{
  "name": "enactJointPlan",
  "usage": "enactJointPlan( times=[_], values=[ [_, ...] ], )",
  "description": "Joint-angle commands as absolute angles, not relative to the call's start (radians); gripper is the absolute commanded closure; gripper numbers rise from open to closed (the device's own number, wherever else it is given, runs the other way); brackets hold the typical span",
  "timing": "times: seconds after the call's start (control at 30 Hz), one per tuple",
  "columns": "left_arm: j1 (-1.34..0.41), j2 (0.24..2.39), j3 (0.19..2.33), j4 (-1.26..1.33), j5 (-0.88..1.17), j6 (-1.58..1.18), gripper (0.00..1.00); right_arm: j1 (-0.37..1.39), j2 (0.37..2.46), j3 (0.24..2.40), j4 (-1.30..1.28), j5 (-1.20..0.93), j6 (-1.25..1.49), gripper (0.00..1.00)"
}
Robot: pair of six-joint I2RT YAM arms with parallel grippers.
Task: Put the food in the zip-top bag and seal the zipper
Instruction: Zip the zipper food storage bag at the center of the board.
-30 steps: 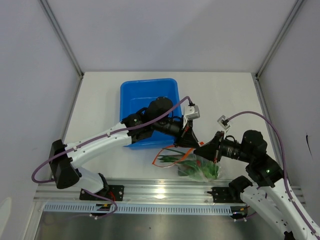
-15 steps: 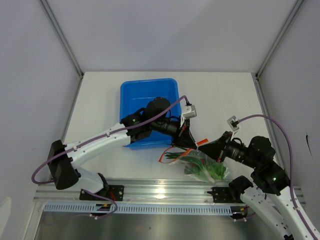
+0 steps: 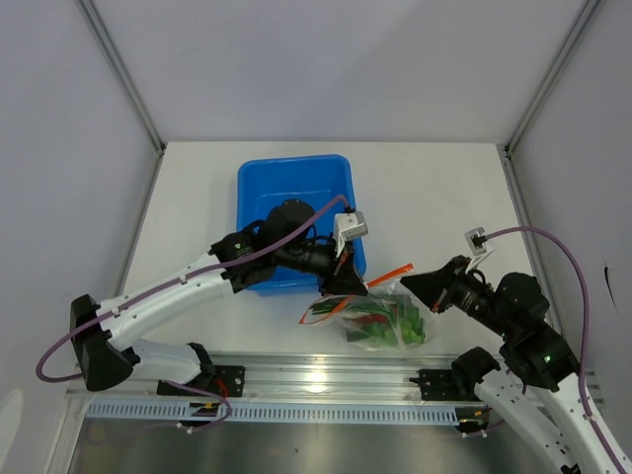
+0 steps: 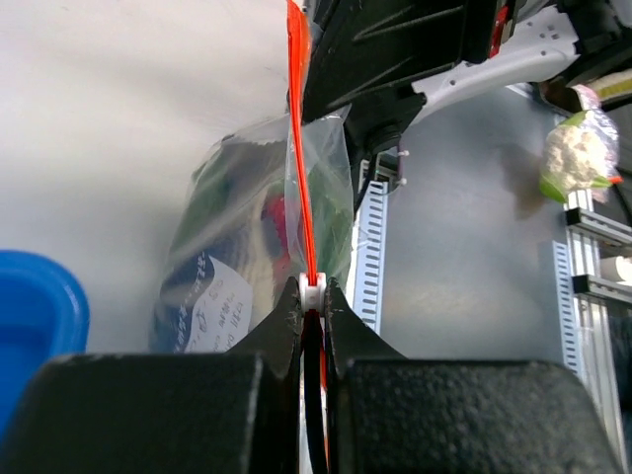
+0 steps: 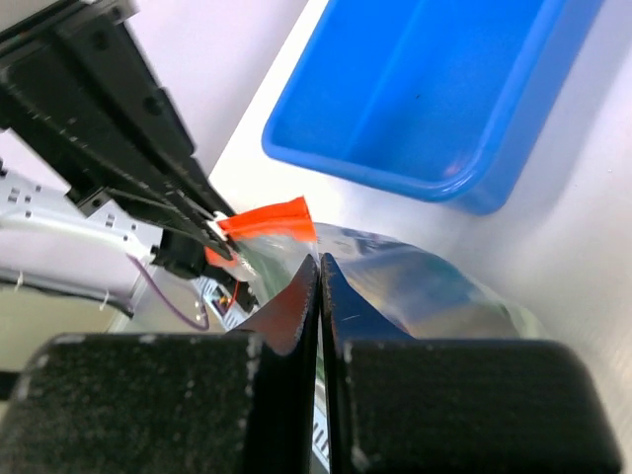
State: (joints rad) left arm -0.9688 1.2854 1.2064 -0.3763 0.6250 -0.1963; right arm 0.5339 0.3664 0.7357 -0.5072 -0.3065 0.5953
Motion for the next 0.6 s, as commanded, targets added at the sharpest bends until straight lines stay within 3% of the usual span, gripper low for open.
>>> enactJointPlan(
  times=[0.0, 0.23, 0.43, 0.53, 0.57],
  values=[
    [-0.96, 1.203, 1.229, -0.466, 0.577, -0.17, 1.0, 0.528, 0.371, 0.781, -0.499, -0.146, 0.607, 1.0],
    [-0.96, 1.167, 1.204, -0.482, 0.574, -0.181, 0.99, 0.526, 0.405, 0.787, -0.519, -0.112, 0.594, 1.0],
    [-0.962, 1.233, 1.227, -0.457, 0.623, -0.187, 1.0, 0.526, 0.48, 0.744, -0.44, -0.342, 0.559, 1.0],
    [-0.962, 1.291, 1.27, -0.474, 0.644, -0.161, 0.99, 0.528, 0.546, 0.837, -0.497, -0.471, 0.486, 0.65],
    [-0.962, 1.305, 1.293, -0.483, 0.652, -0.149, 0.99, 0.528, 0.558, 0.871, -0.553, -0.474, 0.465, 0.46]
  ],
)
